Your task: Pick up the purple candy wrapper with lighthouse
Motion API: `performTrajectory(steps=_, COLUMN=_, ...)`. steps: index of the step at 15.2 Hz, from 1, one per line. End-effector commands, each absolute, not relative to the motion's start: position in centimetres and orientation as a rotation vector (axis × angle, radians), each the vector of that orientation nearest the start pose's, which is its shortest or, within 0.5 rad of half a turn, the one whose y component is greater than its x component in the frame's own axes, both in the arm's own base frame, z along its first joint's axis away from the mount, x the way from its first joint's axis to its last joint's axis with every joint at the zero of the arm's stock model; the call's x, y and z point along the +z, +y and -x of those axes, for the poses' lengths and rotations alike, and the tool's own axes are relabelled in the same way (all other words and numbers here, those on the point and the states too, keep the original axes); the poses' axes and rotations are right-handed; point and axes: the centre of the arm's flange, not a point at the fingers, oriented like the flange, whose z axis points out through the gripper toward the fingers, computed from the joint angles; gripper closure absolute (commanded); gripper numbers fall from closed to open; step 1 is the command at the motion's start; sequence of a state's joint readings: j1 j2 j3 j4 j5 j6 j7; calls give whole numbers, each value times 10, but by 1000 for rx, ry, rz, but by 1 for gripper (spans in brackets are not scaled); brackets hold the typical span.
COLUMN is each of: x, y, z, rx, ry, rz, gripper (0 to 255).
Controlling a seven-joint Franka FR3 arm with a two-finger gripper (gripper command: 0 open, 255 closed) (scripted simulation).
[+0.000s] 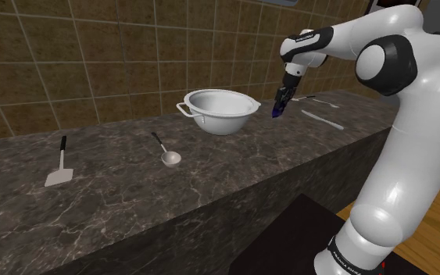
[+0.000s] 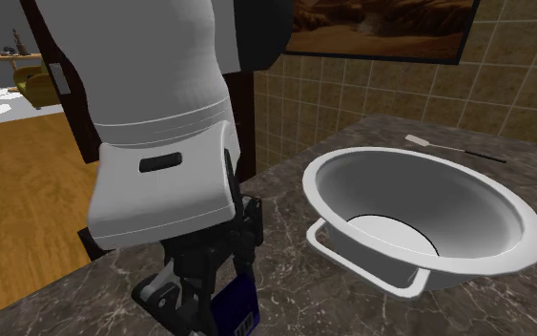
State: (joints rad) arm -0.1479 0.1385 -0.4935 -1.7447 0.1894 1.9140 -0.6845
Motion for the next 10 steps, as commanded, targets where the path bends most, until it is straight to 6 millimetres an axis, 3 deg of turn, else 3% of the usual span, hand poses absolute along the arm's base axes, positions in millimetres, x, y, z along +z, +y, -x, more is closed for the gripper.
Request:
performTrajectory(steps=1, x=511, y=-341, z=-500, rx=-167, ry=17, rz=3077, gripper=255)
performTrajectory(steps=8, x=548, y=-341, z=-500, rx=-167, ry=17, rz=3077, gripper=255)
performTrajectory(steps=10, x=549, y=-341, z=-500, rx=-167, ry=17, rz=3077, gripper=255)
